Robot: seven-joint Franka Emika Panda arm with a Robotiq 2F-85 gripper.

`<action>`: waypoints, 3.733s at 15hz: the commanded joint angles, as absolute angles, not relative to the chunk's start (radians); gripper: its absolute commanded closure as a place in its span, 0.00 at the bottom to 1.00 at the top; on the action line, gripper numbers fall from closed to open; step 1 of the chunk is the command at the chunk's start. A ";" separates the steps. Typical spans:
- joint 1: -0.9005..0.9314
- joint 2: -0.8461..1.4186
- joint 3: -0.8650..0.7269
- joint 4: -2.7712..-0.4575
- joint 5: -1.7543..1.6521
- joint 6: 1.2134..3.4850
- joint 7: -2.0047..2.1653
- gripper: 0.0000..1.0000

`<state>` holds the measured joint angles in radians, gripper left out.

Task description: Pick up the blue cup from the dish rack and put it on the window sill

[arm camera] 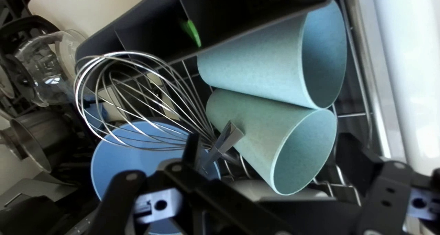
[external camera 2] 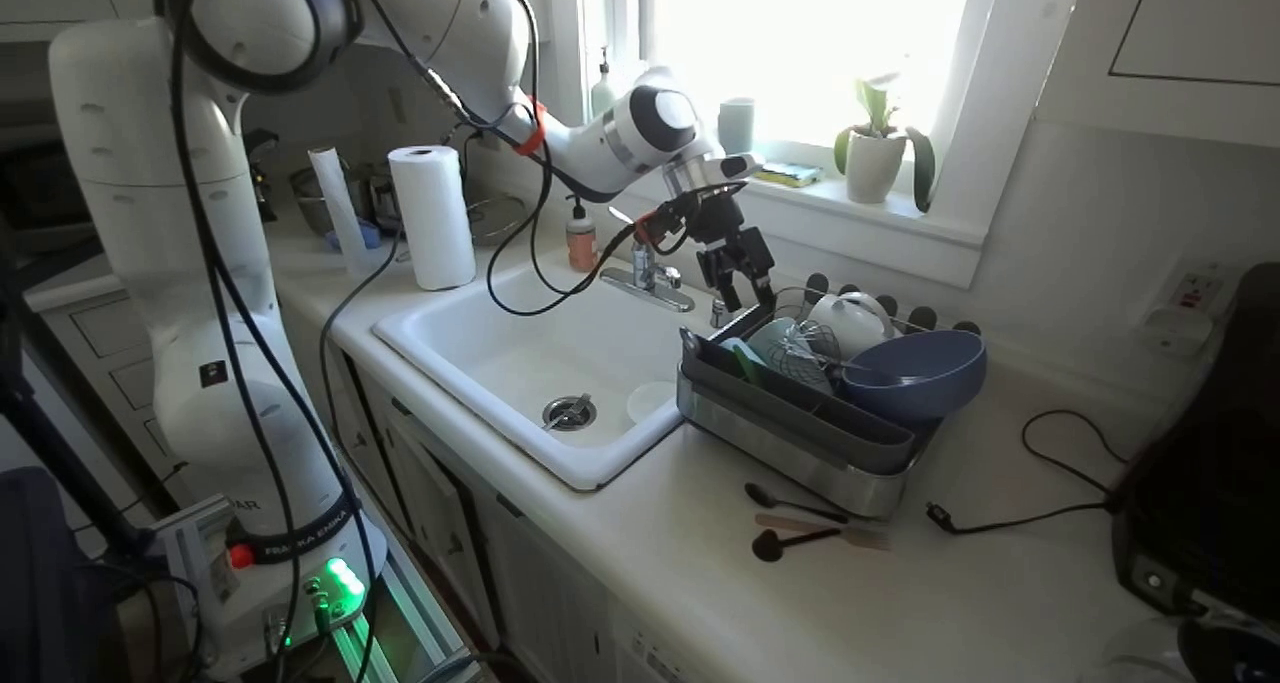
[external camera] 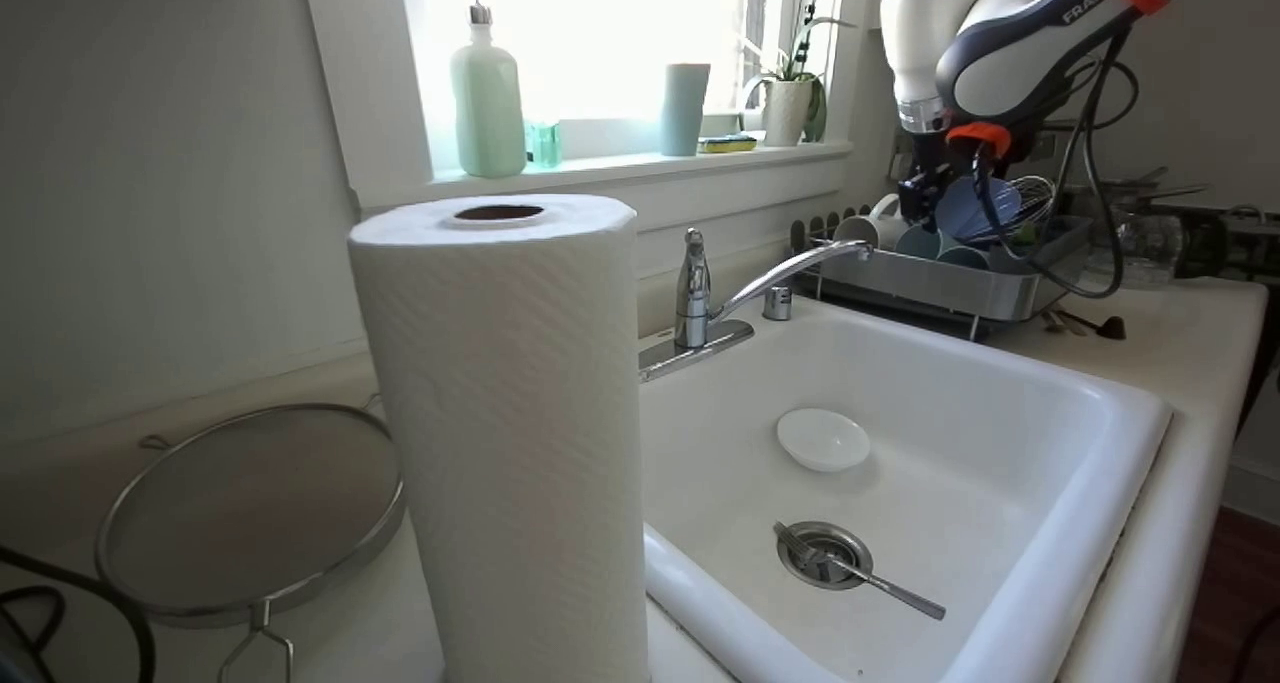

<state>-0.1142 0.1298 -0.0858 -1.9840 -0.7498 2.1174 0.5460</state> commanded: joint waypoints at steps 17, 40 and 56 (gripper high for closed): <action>-0.059 0.336 -0.162 -1.774 -0.788 2.040 0.755 0.72; -0.016 0.297 -0.130 -1.680 -0.713 1.896 0.744 0.99; -0.023 0.209 -0.108 -1.485 -0.378 1.738 0.590 0.99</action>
<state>-0.0190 0.2165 -0.1196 -1.5534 -0.4542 1.7981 0.6494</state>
